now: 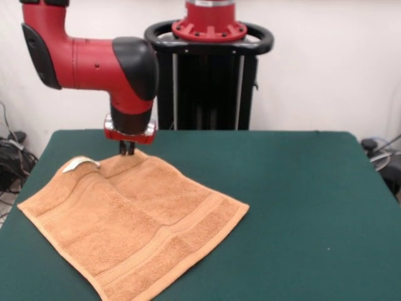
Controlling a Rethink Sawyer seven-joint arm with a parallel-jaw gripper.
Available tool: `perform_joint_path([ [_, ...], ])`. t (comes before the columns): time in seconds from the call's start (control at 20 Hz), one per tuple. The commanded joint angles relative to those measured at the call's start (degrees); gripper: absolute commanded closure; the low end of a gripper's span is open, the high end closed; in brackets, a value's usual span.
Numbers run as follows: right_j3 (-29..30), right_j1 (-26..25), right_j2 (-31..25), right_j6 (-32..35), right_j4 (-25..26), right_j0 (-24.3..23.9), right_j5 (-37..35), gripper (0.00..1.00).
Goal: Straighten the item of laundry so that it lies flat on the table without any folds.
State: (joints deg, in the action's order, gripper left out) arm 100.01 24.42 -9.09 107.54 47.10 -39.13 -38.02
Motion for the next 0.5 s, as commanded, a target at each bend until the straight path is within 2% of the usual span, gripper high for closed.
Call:
perform_joint_path([
  [0.05,7.5,-7.4,-7.6,-11.5,-2.4,0.5,-5.7,1.0],
  [0.5,10.5,-7.8,-7.8,-9.2,-1.1,0.2,-3.1,1.0],
])
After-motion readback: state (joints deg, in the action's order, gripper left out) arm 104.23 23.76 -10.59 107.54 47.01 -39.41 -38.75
